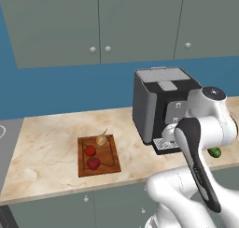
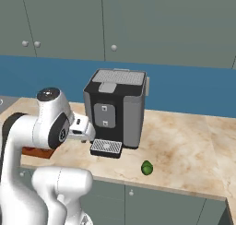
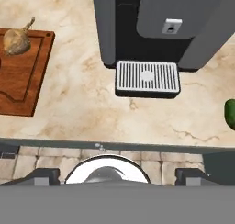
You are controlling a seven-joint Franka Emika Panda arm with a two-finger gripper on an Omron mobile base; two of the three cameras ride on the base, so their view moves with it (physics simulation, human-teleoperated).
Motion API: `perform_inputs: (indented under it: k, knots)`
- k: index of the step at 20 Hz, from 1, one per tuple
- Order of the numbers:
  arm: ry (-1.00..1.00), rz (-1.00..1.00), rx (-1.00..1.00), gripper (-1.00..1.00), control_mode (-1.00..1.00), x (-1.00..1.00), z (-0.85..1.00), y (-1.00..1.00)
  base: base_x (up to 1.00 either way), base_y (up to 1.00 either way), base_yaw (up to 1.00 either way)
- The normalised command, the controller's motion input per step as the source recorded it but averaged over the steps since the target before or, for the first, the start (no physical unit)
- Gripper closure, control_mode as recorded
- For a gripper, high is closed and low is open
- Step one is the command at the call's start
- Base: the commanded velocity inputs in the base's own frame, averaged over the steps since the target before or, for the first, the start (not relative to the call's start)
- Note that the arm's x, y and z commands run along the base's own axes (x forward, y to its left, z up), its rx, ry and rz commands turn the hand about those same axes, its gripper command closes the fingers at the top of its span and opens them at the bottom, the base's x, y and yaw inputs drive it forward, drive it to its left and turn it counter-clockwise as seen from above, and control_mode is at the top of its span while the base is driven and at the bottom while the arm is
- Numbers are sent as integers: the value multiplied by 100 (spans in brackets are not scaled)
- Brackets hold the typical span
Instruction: Place the avocado, onion, tomato, and bell pepper on the cutting board.
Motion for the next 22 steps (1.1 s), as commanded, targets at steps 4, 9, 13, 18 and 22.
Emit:
perform_inputs:
  k: [4, 9, 13, 18, 22]
  knots:
    - [-14, -12, 0, -100, -100, 0, 1, -92, 0, 0, 0]
    - [-6, -10, 0, -100, -100, 0, 0, -91, 0, 0, 0]
    - [-1, -9, 0, -100, -100, 0, 0, -86, 0, 0, 0]
    - [0, -7, 0, -100, -100, -4, 0, -85, 0, 0, 0]
    - [0, -2, 0, -100, -100, 0, 0, -52, 0, 0, 0]
